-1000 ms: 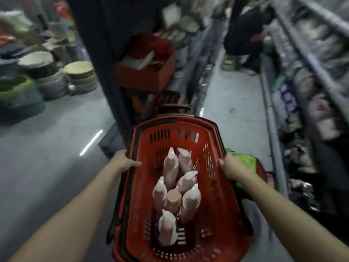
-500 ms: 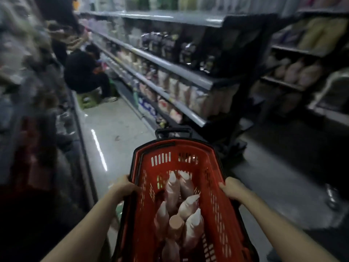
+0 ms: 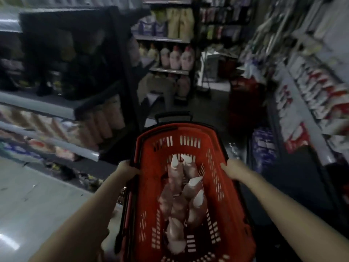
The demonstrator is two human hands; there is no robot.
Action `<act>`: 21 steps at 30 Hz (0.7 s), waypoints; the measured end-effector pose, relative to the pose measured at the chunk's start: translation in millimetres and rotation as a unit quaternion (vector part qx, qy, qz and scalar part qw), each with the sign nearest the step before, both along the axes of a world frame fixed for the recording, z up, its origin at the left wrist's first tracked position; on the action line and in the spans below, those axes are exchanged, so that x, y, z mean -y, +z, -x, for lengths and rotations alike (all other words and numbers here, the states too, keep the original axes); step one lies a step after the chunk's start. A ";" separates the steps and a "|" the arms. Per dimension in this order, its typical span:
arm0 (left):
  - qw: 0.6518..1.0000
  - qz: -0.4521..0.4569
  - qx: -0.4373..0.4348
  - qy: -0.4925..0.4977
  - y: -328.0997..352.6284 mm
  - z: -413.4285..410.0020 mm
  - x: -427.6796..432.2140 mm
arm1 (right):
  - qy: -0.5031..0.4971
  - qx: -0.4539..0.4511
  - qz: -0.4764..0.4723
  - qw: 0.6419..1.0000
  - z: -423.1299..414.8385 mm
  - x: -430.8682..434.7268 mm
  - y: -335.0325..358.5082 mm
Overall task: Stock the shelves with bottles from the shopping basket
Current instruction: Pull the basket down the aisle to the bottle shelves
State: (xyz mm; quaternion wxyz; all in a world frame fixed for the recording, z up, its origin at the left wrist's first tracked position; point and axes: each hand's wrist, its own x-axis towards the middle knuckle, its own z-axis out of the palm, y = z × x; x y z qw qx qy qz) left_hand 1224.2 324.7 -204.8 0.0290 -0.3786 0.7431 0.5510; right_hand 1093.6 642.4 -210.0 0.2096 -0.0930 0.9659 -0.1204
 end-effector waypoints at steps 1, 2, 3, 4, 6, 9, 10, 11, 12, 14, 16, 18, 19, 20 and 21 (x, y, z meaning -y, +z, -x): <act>1.000 -0.008 -0.001 -0.012 1.1 28.0 -3.5 | -0.014 -0.001 -0.003 1.000 18.8 -7.4 1.8; 1.000 -0.015 0.001 -0.025 0.7 56.9 -6.9 | -0.027 0.002 -0.011 1.000 37.7 -13.9 4.9; 0.999 -0.011 0.010 -0.040 1.5 85.1 -9.4 | -0.038 0.005 -0.021 0.999 57.8 -19.6 6.7; 0.998 -0.006 0.019 -0.059 0.7 114.3 -11.4 | -0.052 0.009 -0.032 0.998 77.2 -24.3 9.2; 0.996 -0.009 0.029 -0.089 -1.8 173.1 -14.4 | -0.078 0.011 -0.047 0.996 115.5 -34.2 12.1; 0.987 -0.018 0.062 -0.146 -4.0 260.6 -20.6 | -0.124 0.018 -0.055 0.991 175.2 -48.7 7.9; 0.983 -0.019 0.069 -0.168 -5.0 289.8 -22.4 | -0.136 0.020 -0.057 0.989 195.1 -52.6 6.1; 0.980 -0.023 0.074 -0.184 -7.4 319.2 -23.2 | -0.145 0.020 -0.056 0.988 215.7 -56.2 3.6; 0.976 -0.028 0.081 -0.199 -9.9 349.6 -23.5 | -0.156 0.020 -0.054 0.986 237.1 -59.4 1.4; 0.972 -0.037 0.085 -0.218 -14.2 406.8 -27.0 | -0.174 0.029 -0.047 0.983 279.1 -64.7 -2.2; 0.969 -0.035 0.089 -0.227 -15.2 462.6 -34.1 | -0.194 0.040 -0.040 0.979 326.7 -70.2 -7.8; 0.968 -0.037 0.085 -0.232 -11.5 500.4 -42.2 | -0.206 0.045 -0.036 0.977 361.1 -71.1 -10.0; 0.968 -0.040 0.083 -0.232 -13.6 525.9 -43.7 | -0.211 0.046 -0.033 0.976 384.9 -71.6 -13.1; 0.969 -0.043 0.082 -0.229 -17.5 551.8 -44.2 | -0.214 0.043 -0.036 0.975 410.2 -72.1 -17.7; 0.969 -0.048 0.081 -0.229 -21.1 577.6 -44.2 | -0.214 0.043 -0.039 0.975 436.6 -71.4 -21.8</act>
